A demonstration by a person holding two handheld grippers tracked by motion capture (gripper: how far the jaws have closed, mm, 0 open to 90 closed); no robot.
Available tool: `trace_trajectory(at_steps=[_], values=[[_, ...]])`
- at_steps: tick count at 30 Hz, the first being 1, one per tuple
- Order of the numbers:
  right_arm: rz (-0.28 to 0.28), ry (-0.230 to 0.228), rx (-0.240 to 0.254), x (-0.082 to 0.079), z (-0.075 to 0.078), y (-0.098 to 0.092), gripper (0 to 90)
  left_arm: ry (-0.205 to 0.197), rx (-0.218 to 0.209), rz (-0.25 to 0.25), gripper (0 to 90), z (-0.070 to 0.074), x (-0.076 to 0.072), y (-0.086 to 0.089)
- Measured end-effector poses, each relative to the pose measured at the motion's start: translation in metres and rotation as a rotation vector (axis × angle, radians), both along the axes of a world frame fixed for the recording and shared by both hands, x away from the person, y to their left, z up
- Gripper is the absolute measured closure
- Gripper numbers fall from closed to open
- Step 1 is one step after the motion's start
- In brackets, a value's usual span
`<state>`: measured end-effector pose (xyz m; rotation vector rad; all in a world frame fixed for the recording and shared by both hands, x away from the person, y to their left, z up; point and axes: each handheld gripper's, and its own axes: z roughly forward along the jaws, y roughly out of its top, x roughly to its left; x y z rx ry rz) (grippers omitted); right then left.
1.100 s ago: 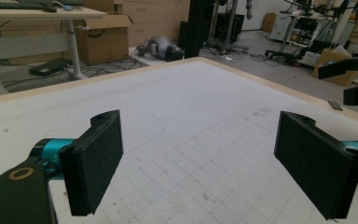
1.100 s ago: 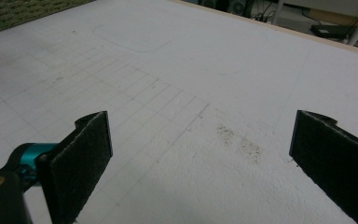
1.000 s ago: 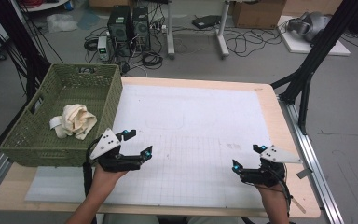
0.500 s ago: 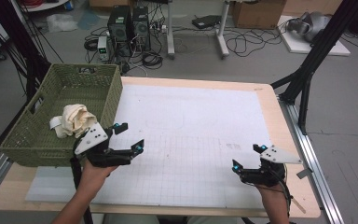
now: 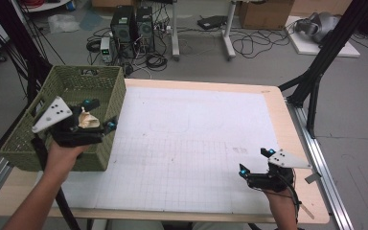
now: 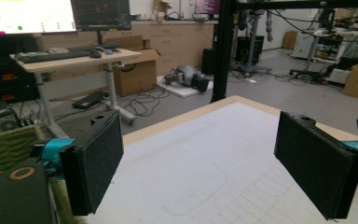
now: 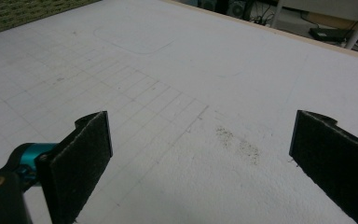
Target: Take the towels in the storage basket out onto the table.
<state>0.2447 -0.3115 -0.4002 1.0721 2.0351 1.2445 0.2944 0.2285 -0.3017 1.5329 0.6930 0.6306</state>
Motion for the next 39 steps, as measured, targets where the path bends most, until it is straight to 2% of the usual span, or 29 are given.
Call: trace_trajectory(at_steps=[5, 11, 12, 16, 17, 18, 19, 20, 24, 25, 26, 28, 29, 33, 34, 36, 39], values=[[-0.001, 0.0, 0.0, 0.0, 0.0, 0.001, 4.9, 0.0, -0.008, 0.057, 16.0, 0.011, 0.011, 0.029], [0.002, 0.003, -0.003, 0.001, -0.001, 0.002, 4.9, 0.024, 0.004, 0.101, 16.0, 0.009, 0.018, 0.046], [-0.001, 0.003, -0.006, 0.001, -0.001, 0.002, 4.9, 0.042, 0.013, 0.125, 16.0, 0.005, 0.024, 0.054], [-0.001, 0.004, -0.006, 0.001, -0.001, 0.003, 4.9, 0.095, 0.032, 0.171, 16.2, -0.004, 0.036, 0.068], [-0.001, 0.004, -0.006, 0.001, -0.001, 0.003, 4.9, 0.095, 0.032, 0.171, 16.2, -0.004, 0.036, 0.068], [0.001, 0.003, -0.007, 0.001, -0.001, 0.003, 4.9, 0.127, 0.051, 0.192, 16.2, -0.01, 0.044, 0.074], [0.001, 0.003, -0.008, 0.001, -0.002, 0.003, 4.9, 0.127, 0.051, 0.192, 16.3, -0.01, 0.044, 0.074], [0.001, 0.005, -0.008, 0.001, -0.002, 0.003, 4.9, 0.154, 0.055, 0.21, 16.3, -0.014, 0.05, 0.079], [0.004, 0.006, -0.009, 0.001, -0.002, 0.003, 4.9, 0.211, 0.092, 0.257, 17.0, -0.023, 0.064, 0.09], [0.004, 0.008, -0.008, 0.002, -0.003, 0.003, 4.9, 0.211, 0.092, 0.257, 17.0, -0.023, 0.064, 0.09], [0.004, 0.009, -0.011, 0.002, -0.003, 0.003, 4.9, 0.239, 0.105, 0.267, 17.1, -0.027, 0.069, 0.096], [0.005, 0.008, -0.013, 0.002, -0.003, 0.003, 4.9, 0.269, 0.115, 0.291, 17.0, -0.032, 0.074, 0.102], [0.003, 0.012, -0.012, 0.002, -0.003, 0.003, 4.9, 0.269, 0.115, 0.291, 17.0, -0.032, 0.074, 0.102], [0.005, 0.016, -0.012, 0.002, -0.004, 0.004, 4.9, 0.32, 0.122, 0.323, 16.9, -0.039, 0.083, 0.11], [0.005, 0.016, -0.012, 0.002, -0.004, 0.004, 4.9, 0.32, 0.122, 0.323, 16.8, -0.039, 0.083, 0.11], [0.007, 0.013, -0.014, 0.003, -0.004, 0.004, 4.9, 0.362, 0.134, 0.34, 16.8, -0.045, 0.089, 0.112], [0.008, 0.015, -0.014, 0.003, -0.004, 0.004, 4.9, 0.381, 0.142, 0.355, 16.8, -0.048, 0.093, 0.113]])
